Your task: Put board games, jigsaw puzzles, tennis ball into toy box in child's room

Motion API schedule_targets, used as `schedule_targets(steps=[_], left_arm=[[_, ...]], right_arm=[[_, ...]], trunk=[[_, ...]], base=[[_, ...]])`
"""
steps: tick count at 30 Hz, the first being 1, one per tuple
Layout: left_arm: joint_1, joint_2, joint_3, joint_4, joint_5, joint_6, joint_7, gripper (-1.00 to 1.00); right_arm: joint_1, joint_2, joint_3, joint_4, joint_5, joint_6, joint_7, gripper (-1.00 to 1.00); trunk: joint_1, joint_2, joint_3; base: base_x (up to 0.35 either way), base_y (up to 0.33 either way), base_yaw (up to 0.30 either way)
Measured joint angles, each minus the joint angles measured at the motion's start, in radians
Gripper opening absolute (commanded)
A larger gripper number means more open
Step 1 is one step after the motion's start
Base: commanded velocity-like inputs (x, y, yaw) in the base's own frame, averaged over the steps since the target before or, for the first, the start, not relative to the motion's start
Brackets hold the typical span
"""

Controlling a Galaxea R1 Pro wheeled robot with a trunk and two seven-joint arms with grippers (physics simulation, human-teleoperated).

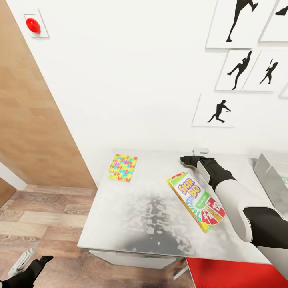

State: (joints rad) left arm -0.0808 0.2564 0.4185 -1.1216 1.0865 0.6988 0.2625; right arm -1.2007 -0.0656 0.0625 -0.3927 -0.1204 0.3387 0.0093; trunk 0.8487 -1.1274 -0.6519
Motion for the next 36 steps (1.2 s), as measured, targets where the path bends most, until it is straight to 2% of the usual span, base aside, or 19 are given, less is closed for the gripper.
schedule_targets(steps=[12, 13, 24, 32, 36], left_arm=[[0.000, 0.000, -0.001, 0.000, 0.000, -0.001, 0.000, 1.00], [0.000, 0.000, -0.001, 0.000, 0.000, -0.001, 0.000, 1.00], [0.000, 0.000, -0.001, 0.000, 0.000, -0.001, -0.001, 1.00], [0.000, -0.003, -0.006, 0.001, -0.012, -0.007, -0.020, 1.00], [0.000, -0.003, -0.007, 0.001, -0.015, -0.008, -0.021, 1.00]], right_arm=[[0.000, -0.001, 0.000, -0.001, 0.000, 0.000, 0.000, 1.00], [0.000, -0.001, 0.000, -0.001, 0.000, 0.000, -0.001, -1.00], [-0.002, -0.001, -0.002, 0.004, 0.001, 0.014, -0.005, -1.00], [-0.001, 0.000, -0.001, -0.006, 0.001, 0.013, -0.003, -1.00], [0.019, 0.000, -0.002, -0.071, 0.003, 0.014, -0.002, -1.00]], trunk=[[0.000, 0.000, -0.015], [0.000, 0.000, -0.015], [0.000, 0.000, -0.016], [0.000, 0.000, -0.016], [0.000, 0.000, -0.016]], base=[[0.000, 0.000, 0.000], [0.000, 0.000, 0.000], [0.000, 0.000, 0.000], [0.000, 0.000, 0.000], [0.000, 0.000, 0.000]])
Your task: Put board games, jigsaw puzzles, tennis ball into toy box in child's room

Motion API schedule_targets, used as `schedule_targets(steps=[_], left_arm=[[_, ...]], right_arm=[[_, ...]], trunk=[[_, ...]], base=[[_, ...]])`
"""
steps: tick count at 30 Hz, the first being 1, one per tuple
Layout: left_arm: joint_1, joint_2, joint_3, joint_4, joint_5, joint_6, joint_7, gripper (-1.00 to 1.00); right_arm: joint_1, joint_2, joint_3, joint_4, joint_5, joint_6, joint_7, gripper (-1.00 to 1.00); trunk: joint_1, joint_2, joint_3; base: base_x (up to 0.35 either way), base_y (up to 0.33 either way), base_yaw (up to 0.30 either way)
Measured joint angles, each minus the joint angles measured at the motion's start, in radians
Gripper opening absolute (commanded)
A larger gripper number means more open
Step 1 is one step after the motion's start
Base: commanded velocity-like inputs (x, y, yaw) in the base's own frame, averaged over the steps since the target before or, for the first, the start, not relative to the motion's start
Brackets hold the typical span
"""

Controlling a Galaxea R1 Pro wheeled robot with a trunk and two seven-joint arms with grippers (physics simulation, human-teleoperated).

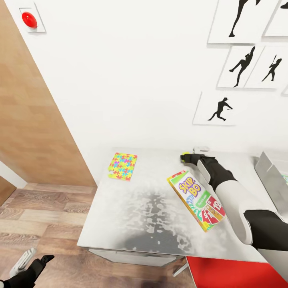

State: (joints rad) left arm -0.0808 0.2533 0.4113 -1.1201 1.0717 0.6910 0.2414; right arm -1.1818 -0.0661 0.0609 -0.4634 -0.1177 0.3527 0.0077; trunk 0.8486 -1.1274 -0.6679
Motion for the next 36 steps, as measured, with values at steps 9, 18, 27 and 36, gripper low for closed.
schedule_targets(steps=[9, 18, 27, 36], left_arm=[[0.000, 0.001, 0.000, 0.007, -0.001, 0.000, 0.001, 1.00], [0.004, -0.002, -0.001, 0.008, 0.000, 0.000, 0.001, 1.00], [0.007, -0.014, -0.005, 0.007, 0.000, -0.001, 0.003, 1.00], [0.008, -0.059, -0.004, 0.006, 0.005, 0.003, 0.008, 1.00]], right_arm=[[0.125, -0.005, -0.003, -0.272, 0.001, 0.091, 0.002, -1.00], [0.419, -0.072, -0.013, -0.911, -0.011, 0.301, 0.008, -1.00], [0.537, -0.086, -0.072, -1.140, -0.020, 0.326, 0.006, -1.00], [0.383, -0.096, -0.074, -1.152, -0.022, 0.470, 0.007, -1.00]], trunk=[[0.000, 0.000, 0.000], [0.000, 0.000, 0.000], [0.000, 0.000, 0.000], [0.000, 0.000, 0.010]], base=[[0.000, 0.000, 0.000], [0.000, 0.000, 0.000], [-0.112, -0.043, 0.000], [-0.136, -0.045, 0.000]])
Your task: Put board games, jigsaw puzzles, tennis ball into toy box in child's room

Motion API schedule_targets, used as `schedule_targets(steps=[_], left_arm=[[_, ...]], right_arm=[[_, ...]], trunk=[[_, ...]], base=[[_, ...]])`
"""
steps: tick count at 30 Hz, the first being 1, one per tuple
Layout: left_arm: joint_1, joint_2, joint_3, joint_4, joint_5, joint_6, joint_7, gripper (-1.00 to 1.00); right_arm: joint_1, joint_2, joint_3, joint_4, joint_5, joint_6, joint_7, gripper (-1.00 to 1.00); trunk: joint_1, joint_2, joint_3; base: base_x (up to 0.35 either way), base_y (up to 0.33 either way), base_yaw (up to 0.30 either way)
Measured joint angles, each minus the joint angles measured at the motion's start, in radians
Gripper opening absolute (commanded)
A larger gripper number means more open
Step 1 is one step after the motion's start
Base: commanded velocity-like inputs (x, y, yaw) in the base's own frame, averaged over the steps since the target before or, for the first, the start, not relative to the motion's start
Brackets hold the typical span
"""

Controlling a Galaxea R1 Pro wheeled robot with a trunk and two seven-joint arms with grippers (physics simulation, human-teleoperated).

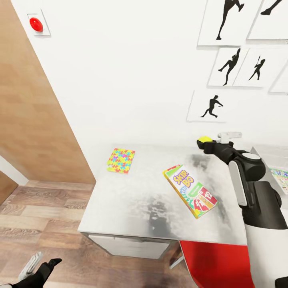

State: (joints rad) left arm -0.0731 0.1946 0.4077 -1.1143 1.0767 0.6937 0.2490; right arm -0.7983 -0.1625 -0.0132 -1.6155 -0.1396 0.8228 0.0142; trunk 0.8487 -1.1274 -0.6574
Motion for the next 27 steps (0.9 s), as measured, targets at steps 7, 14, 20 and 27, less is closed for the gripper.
schedule_targets(steps=[7, 14, 20, 27], left_arm=[[0.019, -0.036, 0.003, -0.081, -0.002, 0.011, 0.002, 1.00], [0.198, -0.034, 0.021, -0.445, 0.030, 0.028, 0.004, 1.00], [0.061, 0.044, 0.053, -0.488, 0.150, 0.121, -0.120, 1.00], [-0.266, -0.107, -0.236, -0.492, 0.202, 0.194, 0.202, 1.00]], right_arm=[[-0.129, -0.019, -0.002, -0.001, 0.000, 0.220, 0.001, -1.00], [-0.167, -0.109, -0.007, -0.001, 0.000, 0.220, 0.002, -1.00], [-0.166, -0.204, -0.040, -0.001, 0.000, 0.220, 0.114, -1.00], [-0.164, -0.380, -0.131, -0.001, -0.005, 0.219, 0.278, -1.00]], trunk=[[-0.023, 0.042, 0.030], [-0.050, 0.091, 0.063], [-0.073, 0.133, 0.092], [-0.100, 0.182, 0.125]], base=[[-0.008, -0.003, 0.000], [0.000, 0.000, 0.000], [0.000, 0.000, 0.000], [0.000, 0.000, 0.000]])
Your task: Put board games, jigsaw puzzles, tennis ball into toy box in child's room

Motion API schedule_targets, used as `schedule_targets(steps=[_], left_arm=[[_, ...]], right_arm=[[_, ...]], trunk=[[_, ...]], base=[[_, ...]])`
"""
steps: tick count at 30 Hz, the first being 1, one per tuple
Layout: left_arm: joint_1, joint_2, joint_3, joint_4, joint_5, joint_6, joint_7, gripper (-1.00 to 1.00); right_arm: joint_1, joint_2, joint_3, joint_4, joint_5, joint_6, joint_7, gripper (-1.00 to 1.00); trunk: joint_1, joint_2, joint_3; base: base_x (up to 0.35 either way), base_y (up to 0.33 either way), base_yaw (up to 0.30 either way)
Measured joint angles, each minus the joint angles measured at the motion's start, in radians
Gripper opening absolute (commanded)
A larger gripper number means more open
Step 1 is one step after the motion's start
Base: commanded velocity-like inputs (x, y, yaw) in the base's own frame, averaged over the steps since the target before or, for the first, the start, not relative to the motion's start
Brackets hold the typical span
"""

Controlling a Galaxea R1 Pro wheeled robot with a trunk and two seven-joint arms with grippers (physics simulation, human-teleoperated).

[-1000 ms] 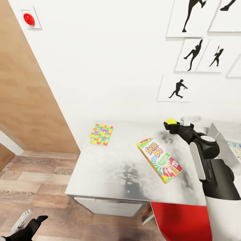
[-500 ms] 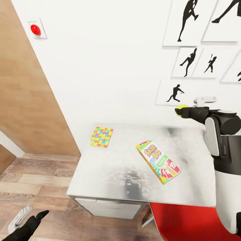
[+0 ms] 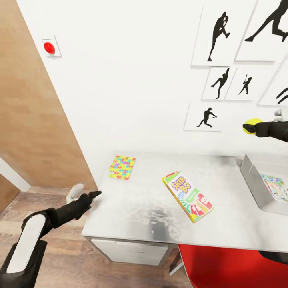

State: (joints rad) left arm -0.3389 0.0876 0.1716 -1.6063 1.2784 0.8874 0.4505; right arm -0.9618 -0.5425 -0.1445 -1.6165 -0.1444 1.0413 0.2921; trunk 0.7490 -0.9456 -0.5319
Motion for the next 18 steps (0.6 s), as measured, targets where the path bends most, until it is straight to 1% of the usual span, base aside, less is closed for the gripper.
schedule_targets(steps=[1, 2, 3, 4, 5, 6, 7, 8, 9, 10, 11, 12, 13, 14, 15, 16, 18], left_arm=[[-0.043, -0.057, -0.056, 0.000, 0.001, 0.003, 0.089, 1.00], [-0.062, -0.086, -0.094, 0.000, 0.003, 0.005, 0.133, 1.00], [-0.089, -0.128, -0.145, 0.000, 0.006, 0.003, 0.206, 1.00], [-0.118, -0.161, -0.195, 0.000, 0.008, 0.004, 0.268, 1.00], [-0.137, -0.174, -0.216, 0.000, 0.006, 0.005, 0.295, 1.00], [-0.173, -0.194, -0.250, 0.003, 0.021, 0.003, 0.339, 1.00], [-0.194, -0.202, -0.270, 0.008, 0.029, 0.004, 0.359, 1.00], [-0.233, -0.214, -0.302, 0.027, 0.060, 0.001, 0.400, 1.00], [-0.255, -0.219, -0.316, 0.043, 0.074, -0.001, 0.422, 1.00], [-0.304, -0.226, -0.339, 0.082, 0.114, -0.014, 0.470, 1.00], [-0.330, -0.229, -0.348, 0.100, 0.132, -0.020, 0.492, 1.00], [-0.373, -0.234, -0.372, 0.133, 0.170, -0.040, 0.531, 1.00], [-0.392, -0.235, -0.389, 0.147, 0.188, -0.052, 0.550, 1.00], [-0.418, -0.235, -0.432, 0.165, 0.221, -0.077, 0.587, 1.00], [-0.435, -0.235, -0.477, 0.177, 0.245, -0.098, 0.626, 1.00], [-0.445, -0.234, -0.513, 0.184, 0.260, -0.114, 0.661, 1.00], [-0.448, -0.233, -0.538, 0.183, 0.270, -0.125, 0.687, 1.00]], right_arm=[[0.001, -0.027, -0.014, 0.000, -0.007, 0.000, 0.023, -1.00], [0.002, -0.038, -0.019, 0.001, -0.015, 0.000, 0.032, -1.00], [0.003, -0.052, -0.027, 0.001, -0.020, 0.000, 0.045, -1.00], [0.005, -0.061, -0.031, 0.001, -0.022, 0.000, 0.053, -1.00], [0.006, -0.065, -0.033, 0.001, -0.023, 0.000, 0.057, -1.00], [0.009, -0.070, -0.035, 0.002, -0.022, 0.000, 0.061, -1.00], [0.011, -0.072, -0.036, 0.003, -0.023, 0.000, 0.063, -1.00], [0.016, -0.074, -0.037, 0.005, -0.022, 0.000, 0.065, -1.00], [0.019, -0.075, -0.038, 0.008, -0.023, 0.000, 0.065, -1.00], [0.035, -0.076, -0.041, 0.013, -0.024, 0.000, 0.066, -1.00], [0.044, -0.077, -0.044, 0.014, -0.026, 0.000, 0.067, -1.00], [0.069, -0.077, -0.059, 0.016, -0.027, 0.000, 0.068, -1.00], [0.085, -0.076, -0.073, 0.015, -0.029, 0.000, 0.069, -1.00], [0.118, -0.073, -0.104, 0.012, -0.032, 0.000, 0.071, -1.00], [0.153, -0.068, -0.132, 0.010, -0.038, 0.000, 0.082, -1.00], [0.188, -0.061, -0.151, 0.008, -0.046, 0.000, 0.109, -1.00], [0.220, -0.050, -0.163, 0.009, -0.051, 0.000, 0.138, -1.00]], trunk=[[-0.004, 0.007, 0.005], [-0.008, 0.014, 0.010], [-0.012, 0.021, 0.014], [-0.015, 0.028, 0.019], [-0.019, 0.035, 0.024], [-0.023, 0.042, 0.029], [-0.027, 0.049, 0.033], [-0.031, 0.056, 0.038], [-0.035, 0.063, 0.043], [-0.038, 0.070, 0.048], [-0.042, 0.077, 0.053], [-0.046, 0.084, 0.057], [-0.050, 0.091, 0.062], [-0.054, 0.098, 0.067], [-0.058, 0.105, 0.072], [-0.061, 0.112, 0.076], [-0.069, 0.126, 0.086]], base=[[0.000, 0.000, 0.000], [0.000, 0.000, 0.000], [0.000, 0.000, 0.000], [0.000, 0.000, 0.000], [0.000, 0.000, 0.000], [0.000, 0.000, 0.000], [0.000, 0.000, 0.000], [0.000, 0.000, 0.000], [0.000, 0.000, 0.000], [0.000, 0.000, 0.000], [0.000, 0.000, 0.000], [0.000, 0.000, 0.000], [0.000, 0.000, 0.000], [0.000, 0.000, 0.000], [0.000, 0.000, 0.000], [0.000, 0.000, 0.000], [0.000, 0.000, 0.000]])
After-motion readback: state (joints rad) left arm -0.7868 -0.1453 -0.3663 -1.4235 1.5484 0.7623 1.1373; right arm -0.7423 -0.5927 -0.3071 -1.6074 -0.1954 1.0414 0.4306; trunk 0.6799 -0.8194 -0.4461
